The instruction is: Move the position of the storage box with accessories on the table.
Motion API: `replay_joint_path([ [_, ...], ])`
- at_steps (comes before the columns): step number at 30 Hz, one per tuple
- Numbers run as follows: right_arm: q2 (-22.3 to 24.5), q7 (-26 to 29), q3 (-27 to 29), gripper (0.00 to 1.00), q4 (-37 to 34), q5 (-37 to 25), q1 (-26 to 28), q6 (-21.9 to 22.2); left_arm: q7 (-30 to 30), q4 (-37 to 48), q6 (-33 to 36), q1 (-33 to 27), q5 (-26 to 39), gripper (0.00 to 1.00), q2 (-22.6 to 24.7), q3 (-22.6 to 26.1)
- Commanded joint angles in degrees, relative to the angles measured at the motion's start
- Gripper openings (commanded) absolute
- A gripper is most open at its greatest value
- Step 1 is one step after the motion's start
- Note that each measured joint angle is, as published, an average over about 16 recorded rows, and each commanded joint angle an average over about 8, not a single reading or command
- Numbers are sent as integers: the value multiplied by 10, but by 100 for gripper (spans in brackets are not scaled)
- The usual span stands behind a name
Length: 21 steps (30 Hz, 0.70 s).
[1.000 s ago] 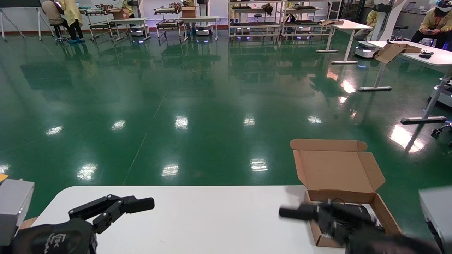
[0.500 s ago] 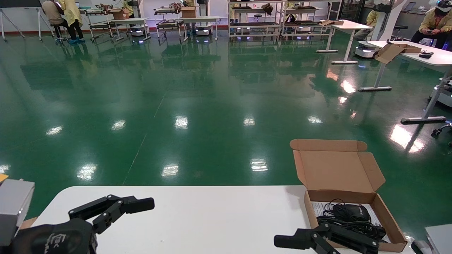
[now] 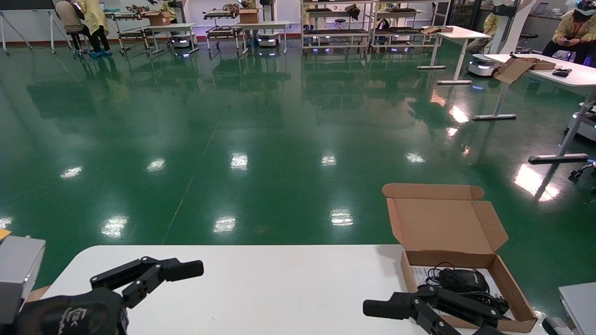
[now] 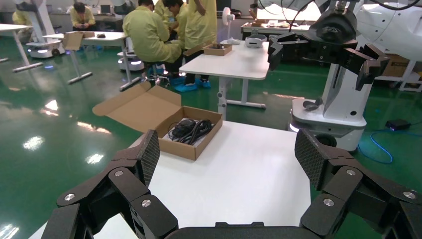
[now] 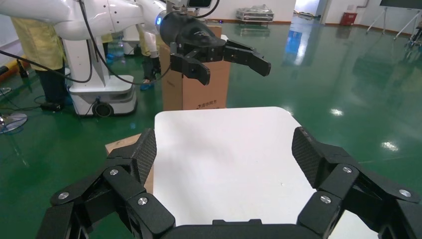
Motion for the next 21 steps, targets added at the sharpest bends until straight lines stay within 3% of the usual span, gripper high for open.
replay_joint_path([
  [1, 0, 0, 0, 100, -1, 0, 0, 1, 0, 0, 0, 0, 0, 100, 0, 0],
  [21, -1, 0, -1, 100, -4, 1, 1, 2, 0, 0, 0, 0, 0, 100, 0, 0],
])
